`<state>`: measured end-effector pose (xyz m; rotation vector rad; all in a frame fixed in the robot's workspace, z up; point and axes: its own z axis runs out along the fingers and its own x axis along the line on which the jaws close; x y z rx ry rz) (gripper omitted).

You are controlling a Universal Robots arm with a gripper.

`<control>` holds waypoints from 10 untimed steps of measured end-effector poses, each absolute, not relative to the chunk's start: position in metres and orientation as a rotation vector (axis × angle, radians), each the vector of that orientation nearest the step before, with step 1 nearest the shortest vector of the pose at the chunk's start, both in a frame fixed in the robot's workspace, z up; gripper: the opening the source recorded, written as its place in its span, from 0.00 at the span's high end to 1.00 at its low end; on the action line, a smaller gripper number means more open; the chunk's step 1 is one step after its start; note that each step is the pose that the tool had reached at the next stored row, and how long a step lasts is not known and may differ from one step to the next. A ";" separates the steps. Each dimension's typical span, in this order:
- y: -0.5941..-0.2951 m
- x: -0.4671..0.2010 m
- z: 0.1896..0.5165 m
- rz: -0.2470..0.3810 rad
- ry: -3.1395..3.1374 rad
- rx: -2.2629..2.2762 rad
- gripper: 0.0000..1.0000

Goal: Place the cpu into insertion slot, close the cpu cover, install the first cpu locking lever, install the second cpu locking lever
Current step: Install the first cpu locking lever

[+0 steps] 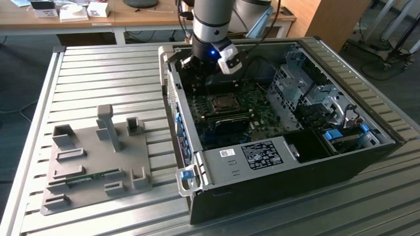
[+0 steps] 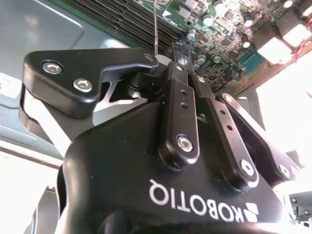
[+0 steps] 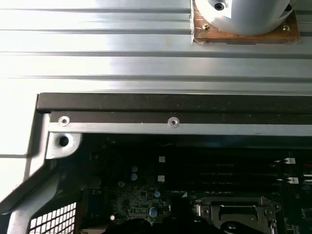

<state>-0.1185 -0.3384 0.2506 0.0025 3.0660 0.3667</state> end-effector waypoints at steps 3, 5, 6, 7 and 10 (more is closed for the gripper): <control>-0.338 -0.110 0.250 0.369 3.066 0.003 0.89; -0.338 -0.103 0.250 0.370 3.066 0.003 0.89; -0.338 -0.099 0.250 0.371 3.066 0.003 0.89; -0.338 -0.096 0.250 0.371 3.066 0.003 0.89; -0.338 -0.084 0.250 0.371 3.065 0.003 0.89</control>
